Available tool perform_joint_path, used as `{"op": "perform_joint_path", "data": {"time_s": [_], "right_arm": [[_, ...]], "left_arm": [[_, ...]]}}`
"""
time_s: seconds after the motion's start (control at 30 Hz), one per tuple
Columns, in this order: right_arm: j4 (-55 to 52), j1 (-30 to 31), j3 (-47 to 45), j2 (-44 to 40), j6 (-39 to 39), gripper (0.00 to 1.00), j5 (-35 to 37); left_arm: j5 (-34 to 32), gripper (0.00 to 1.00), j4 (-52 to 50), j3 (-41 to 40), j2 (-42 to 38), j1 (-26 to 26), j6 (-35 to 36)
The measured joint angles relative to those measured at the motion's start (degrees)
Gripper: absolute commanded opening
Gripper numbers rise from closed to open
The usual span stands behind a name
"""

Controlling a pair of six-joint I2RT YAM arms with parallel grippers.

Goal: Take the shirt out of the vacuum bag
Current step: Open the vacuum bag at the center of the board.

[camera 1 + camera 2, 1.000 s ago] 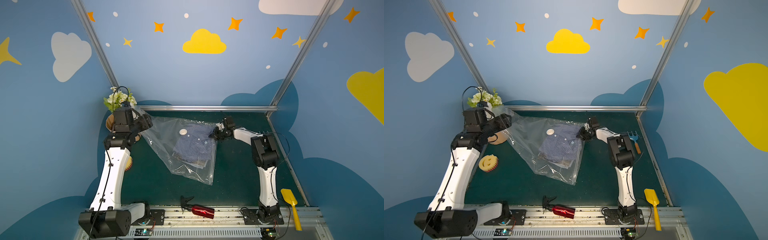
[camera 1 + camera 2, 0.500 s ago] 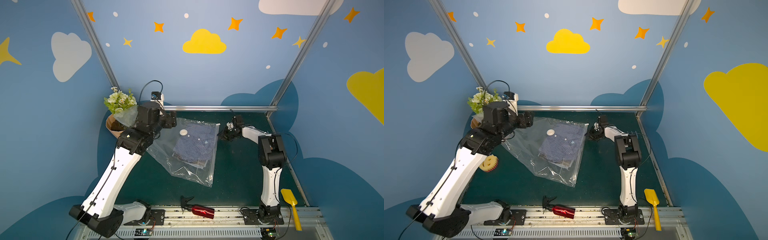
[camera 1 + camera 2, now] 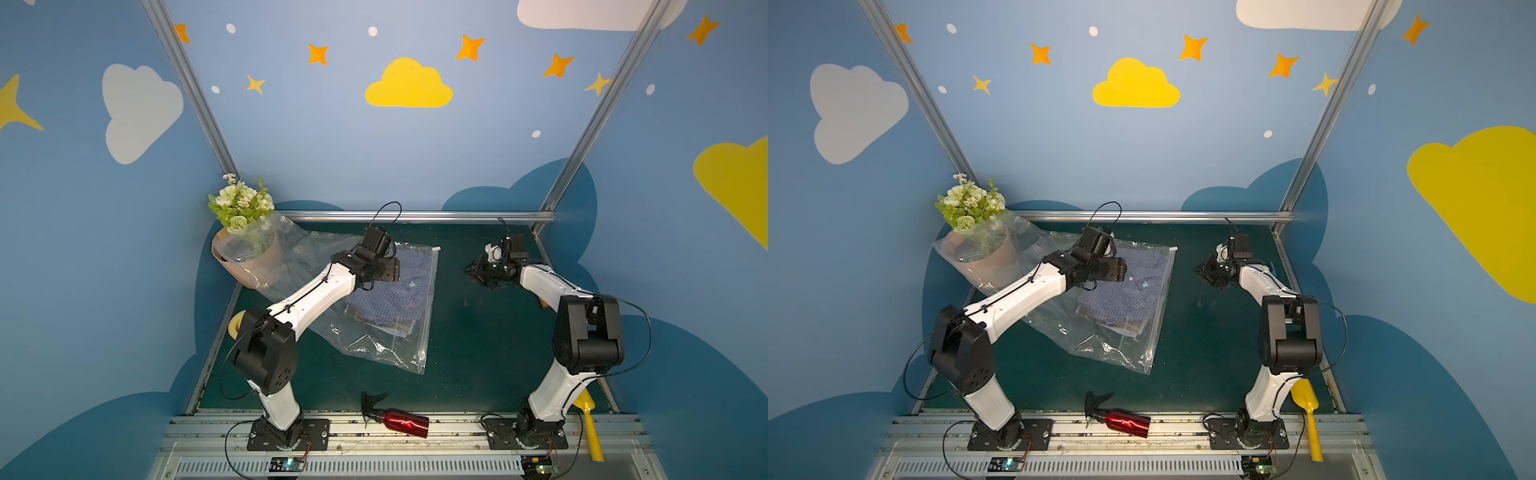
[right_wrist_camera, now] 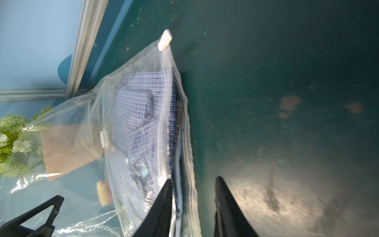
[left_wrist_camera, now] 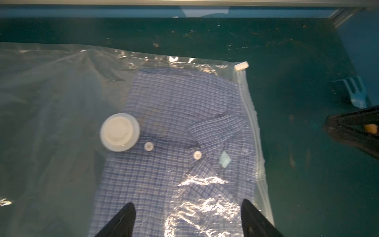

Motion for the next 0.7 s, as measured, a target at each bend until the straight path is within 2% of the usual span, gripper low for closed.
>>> {"op": "perform_joint_path", "data": {"time_s": [0.23,0.33,0.47,0.7], "right_arm": [[2.6,-1.3,-6.0,0.1,0.4,0.35,-2.2],[4.0,-2.2,-6.8,0.1,0.7,0.4,-3.2],[5.9,-4.3,-8.2,0.1,0.9,0.44,-3.8],[8.0,-6.3,-10.7,0.1,0.9,0.45,-4.0]], "left_arm": [[0.2,0.86,1.0,8.7,9.7,-11.1,2.2],[-1.0,0.86,0.0,11.4,14.0,-14.5,3.1],[-5.2,0.86,-3.3,15.1,19.9,-16.3,3.7],[-15.1,0.84,-11.5,23.6,28.9,-17.9,4.8]]}}
